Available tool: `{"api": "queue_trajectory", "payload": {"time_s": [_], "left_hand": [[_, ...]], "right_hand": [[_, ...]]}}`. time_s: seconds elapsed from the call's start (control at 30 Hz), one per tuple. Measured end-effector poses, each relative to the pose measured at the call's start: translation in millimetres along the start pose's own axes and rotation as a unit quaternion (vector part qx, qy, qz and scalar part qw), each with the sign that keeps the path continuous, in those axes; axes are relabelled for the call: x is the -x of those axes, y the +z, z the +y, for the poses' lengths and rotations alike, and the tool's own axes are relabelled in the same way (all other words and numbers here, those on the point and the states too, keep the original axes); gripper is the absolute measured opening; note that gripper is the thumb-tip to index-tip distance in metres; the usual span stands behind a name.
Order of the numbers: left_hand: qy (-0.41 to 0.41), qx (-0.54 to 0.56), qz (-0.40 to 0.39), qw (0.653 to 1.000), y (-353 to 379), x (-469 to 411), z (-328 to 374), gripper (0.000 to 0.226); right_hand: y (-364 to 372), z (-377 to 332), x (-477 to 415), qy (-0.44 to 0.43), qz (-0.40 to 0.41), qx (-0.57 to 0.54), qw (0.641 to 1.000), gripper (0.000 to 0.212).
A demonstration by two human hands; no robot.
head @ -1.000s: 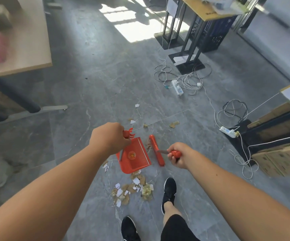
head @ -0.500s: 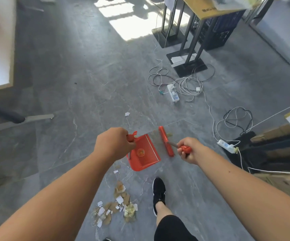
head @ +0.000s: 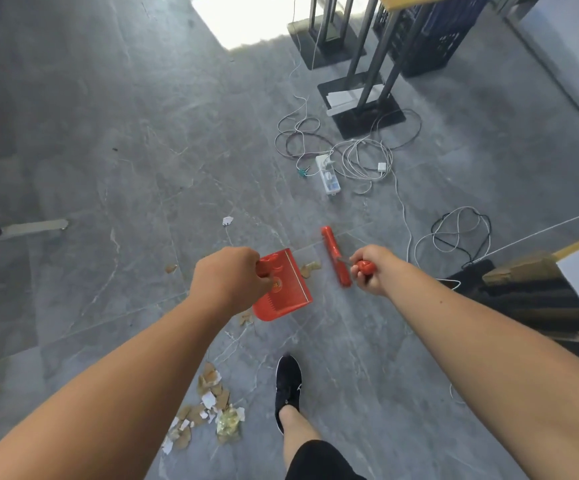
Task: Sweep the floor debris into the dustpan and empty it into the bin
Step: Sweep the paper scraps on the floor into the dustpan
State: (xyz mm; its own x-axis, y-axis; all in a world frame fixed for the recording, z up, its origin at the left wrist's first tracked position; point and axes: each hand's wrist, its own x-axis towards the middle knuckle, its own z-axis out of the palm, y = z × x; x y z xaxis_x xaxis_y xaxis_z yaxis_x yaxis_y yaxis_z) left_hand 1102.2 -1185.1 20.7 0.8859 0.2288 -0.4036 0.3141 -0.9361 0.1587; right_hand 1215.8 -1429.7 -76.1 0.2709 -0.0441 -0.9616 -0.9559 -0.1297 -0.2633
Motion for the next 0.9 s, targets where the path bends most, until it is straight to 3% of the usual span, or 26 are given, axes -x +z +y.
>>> {"api": "queue_trajectory", "payload": {"time_s": [0.5, 0.9], "left_hand": [[-0.001, -0.031, 0.004, 1.000, 6.3, -39.2, 46.1, 0.042], [-0.047, 0.017, 0.033, 0.998, 6.7, -13.0, 7.2, 0.047]], "right_hand": [[-12.7, -27.2, -21.6, 0.014, -0.030, -0.051, 0.998, 0.005], [43.5, 8.7, -5.3, 0.003, -0.022, 0.050, 0.998, 0.017]]}}
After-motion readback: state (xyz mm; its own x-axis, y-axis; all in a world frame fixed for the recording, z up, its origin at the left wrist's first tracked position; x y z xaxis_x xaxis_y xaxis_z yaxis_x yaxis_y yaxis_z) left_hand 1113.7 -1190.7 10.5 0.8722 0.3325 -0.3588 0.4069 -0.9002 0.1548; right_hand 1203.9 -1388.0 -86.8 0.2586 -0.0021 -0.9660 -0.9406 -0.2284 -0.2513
